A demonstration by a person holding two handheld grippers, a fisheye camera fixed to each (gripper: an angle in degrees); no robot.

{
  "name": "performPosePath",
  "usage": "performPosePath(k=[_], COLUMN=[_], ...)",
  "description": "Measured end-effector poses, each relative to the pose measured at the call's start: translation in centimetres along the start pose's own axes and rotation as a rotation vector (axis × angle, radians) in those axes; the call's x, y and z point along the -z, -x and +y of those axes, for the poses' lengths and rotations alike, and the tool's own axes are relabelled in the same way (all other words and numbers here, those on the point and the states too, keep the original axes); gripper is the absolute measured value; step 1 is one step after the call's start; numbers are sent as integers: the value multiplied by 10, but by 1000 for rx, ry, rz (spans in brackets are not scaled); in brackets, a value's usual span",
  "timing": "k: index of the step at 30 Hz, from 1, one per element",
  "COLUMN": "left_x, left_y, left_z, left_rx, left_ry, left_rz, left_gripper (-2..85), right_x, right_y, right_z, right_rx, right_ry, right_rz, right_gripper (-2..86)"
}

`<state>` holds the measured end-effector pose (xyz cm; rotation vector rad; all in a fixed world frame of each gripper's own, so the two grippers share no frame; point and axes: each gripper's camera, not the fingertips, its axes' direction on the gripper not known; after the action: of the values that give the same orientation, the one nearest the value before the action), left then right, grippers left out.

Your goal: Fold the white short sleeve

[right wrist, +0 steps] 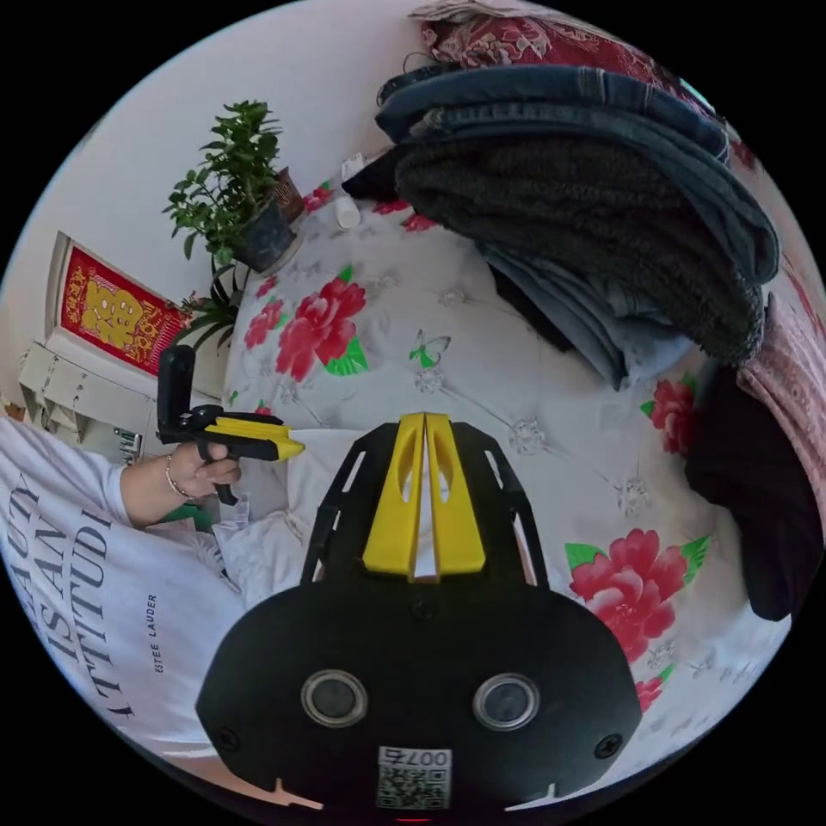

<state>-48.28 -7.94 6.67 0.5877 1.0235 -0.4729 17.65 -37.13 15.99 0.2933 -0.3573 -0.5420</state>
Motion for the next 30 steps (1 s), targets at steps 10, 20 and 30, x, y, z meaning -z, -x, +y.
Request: performPosePath(k=[10, 20, 30], left_x=[-3, 11, -10], left_y=[56, 61, 1], left_z=[23, 54, 94], left_rx=[171, 0, -454], left_ry=[-12, -60, 46], left_rz=[23, 91, 68], left_gripper=[-10, -10, -10], right_x=[-51, 4, 118], right_y=[7, 22, 14], right_z=[14, 31, 101], right_rx=[-5, 103, 110], right_ry=[211, 61, -107], right_rz=[95, 20, 32], right_gripper=[60, 0, -3])
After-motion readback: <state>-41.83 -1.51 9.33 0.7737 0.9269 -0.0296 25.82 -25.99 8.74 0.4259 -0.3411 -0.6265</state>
